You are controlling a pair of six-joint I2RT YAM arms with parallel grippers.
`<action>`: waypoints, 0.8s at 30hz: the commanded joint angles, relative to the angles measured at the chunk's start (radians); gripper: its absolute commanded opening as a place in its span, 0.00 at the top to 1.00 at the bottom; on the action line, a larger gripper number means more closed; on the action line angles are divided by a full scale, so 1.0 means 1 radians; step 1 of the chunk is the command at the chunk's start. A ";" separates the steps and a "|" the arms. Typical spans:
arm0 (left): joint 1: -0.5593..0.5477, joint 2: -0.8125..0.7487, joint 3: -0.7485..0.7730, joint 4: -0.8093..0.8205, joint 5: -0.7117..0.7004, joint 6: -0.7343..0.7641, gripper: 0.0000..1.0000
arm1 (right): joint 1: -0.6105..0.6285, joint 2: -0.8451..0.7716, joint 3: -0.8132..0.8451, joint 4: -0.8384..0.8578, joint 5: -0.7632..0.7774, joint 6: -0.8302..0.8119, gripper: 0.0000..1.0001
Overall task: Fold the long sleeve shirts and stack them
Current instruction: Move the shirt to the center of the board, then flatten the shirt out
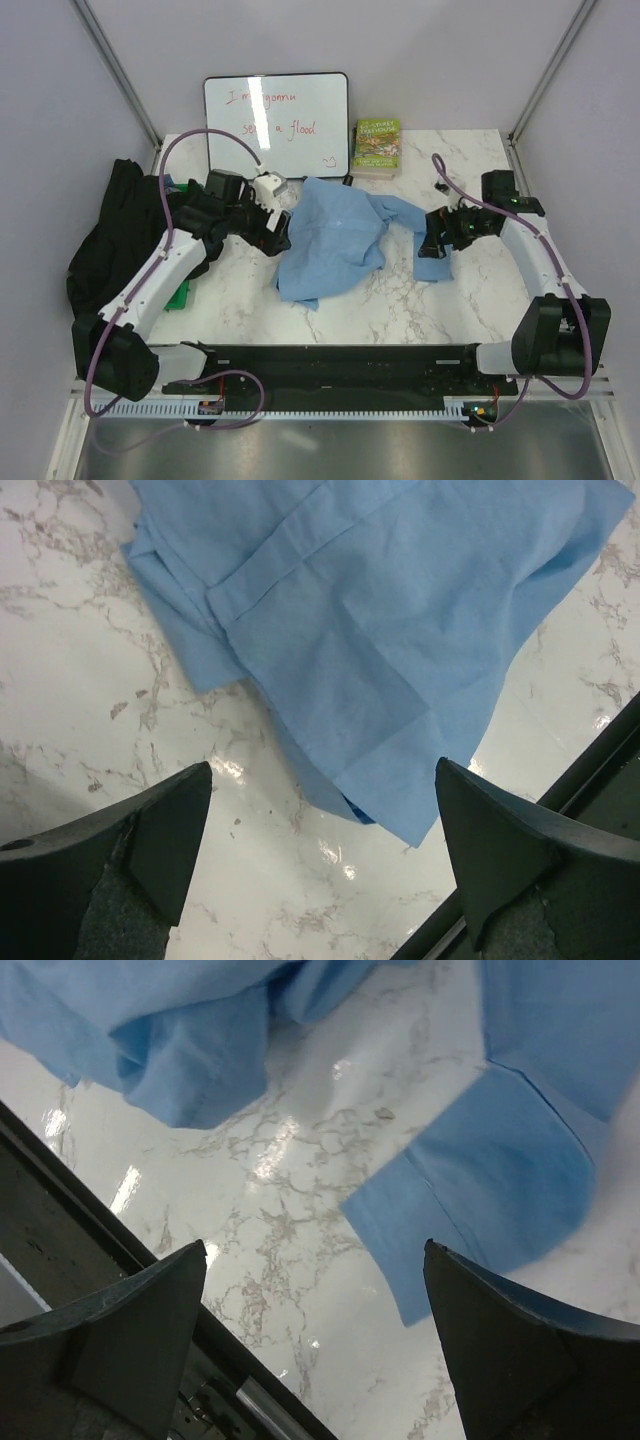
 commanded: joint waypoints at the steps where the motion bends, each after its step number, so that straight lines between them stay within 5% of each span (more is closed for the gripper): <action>1: 0.116 -0.011 -0.044 -0.013 0.138 -0.023 0.01 | 0.210 -0.044 0.002 0.098 -0.045 0.002 0.03; 7: 0.174 0.032 -0.088 -0.050 0.224 -0.075 0.08 | 0.455 -0.006 -0.003 0.230 0.109 0.023 0.05; 13: 0.150 -0.047 -0.197 -0.010 0.334 -0.031 0.15 | 0.395 0.065 -0.016 0.227 0.188 0.021 0.07; 16: 0.034 -0.167 -0.269 0.068 0.226 0.069 0.15 | 0.289 0.058 -0.027 0.224 0.230 0.004 0.07; 19: -0.209 -0.273 -0.370 0.159 -0.001 0.215 0.15 | 0.228 0.075 -0.018 0.230 0.281 -0.001 0.08; 22: -0.410 -0.255 -0.410 0.210 -0.178 0.299 0.17 | 0.206 0.100 -0.027 0.247 0.372 0.012 0.09; 24: -0.447 -0.219 -0.394 0.223 -0.255 0.327 0.18 | 0.188 0.117 -0.038 0.260 0.413 0.022 0.10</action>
